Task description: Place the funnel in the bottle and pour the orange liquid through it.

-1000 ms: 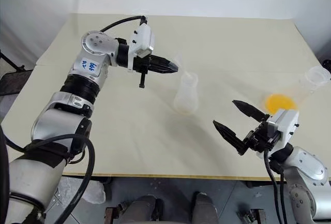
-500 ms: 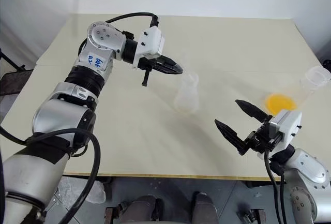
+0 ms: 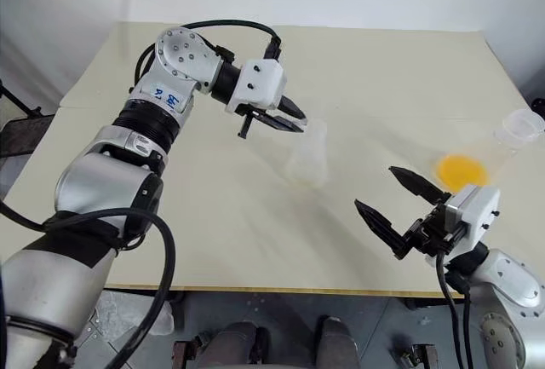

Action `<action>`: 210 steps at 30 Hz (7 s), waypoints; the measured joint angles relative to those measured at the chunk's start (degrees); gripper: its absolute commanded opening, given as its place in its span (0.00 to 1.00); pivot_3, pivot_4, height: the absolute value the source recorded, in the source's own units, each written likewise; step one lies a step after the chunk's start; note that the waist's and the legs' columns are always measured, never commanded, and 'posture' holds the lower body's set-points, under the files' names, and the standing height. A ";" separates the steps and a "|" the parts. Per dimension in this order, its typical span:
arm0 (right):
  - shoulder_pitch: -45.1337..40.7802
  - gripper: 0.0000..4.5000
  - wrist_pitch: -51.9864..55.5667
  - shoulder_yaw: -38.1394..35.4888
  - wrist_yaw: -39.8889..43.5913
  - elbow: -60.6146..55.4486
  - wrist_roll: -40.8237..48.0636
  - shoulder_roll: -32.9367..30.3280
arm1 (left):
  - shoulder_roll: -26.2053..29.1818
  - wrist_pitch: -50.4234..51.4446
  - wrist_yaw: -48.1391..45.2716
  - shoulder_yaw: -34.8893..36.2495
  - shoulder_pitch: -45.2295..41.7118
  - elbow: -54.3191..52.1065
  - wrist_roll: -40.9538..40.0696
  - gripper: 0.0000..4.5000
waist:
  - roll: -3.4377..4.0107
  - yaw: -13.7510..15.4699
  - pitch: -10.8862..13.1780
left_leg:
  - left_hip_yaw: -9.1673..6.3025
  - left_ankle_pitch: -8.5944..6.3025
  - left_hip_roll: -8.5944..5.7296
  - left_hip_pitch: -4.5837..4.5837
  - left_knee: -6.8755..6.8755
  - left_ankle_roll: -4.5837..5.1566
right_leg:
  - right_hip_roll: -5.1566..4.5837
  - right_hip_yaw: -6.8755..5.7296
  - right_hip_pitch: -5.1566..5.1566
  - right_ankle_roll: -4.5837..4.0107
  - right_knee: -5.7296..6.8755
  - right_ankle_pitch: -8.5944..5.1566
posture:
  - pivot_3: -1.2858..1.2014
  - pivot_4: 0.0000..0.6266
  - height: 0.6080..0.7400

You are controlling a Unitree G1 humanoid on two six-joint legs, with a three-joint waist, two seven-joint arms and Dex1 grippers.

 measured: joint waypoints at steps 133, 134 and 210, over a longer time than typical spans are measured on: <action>-46.27 0.57 15.71 31.96 -28.06 10.87 -52.18 -9.73 | 4.13 18.62 -5.94 15.87 27.10 -9.15 -25.13 1.00 | 0.30 -0.58 -0.04 | -0.10 -0.09 -0.15 -0.32 0.58 0.14 | -0.23 0.03 -0.31 0.00 0.57 0.00 | 0.52 0.24 1.00; -46.89 0.57 14.81 33.24 -27.61 11.90 -54.14 -9.79 | 4.13 18.26 -5.99 15.87 27.03 -9.15 -24.86 1.00 | 0.30 -0.61 -0.04 | -0.09 -0.09 -0.15 -0.32 0.58 0.14 | -0.23 0.03 -0.31 0.00 0.56 0.00 | 0.52 0.24 1.00; -59.30 0.57 -33.12 38.23 -23.66 38.63 -86.70 -13.15 | 3.19 19.90 -3.72 15.91 30.57 -16.17 -24.15 1.00 | 0.30 -1.88 -0.04 | -0.15 -0.08 -0.13 -0.33 0.50 0.13 | -0.24 -0.02 -0.31 0.00 0.54 0.00 | 0.52 0.24 1.00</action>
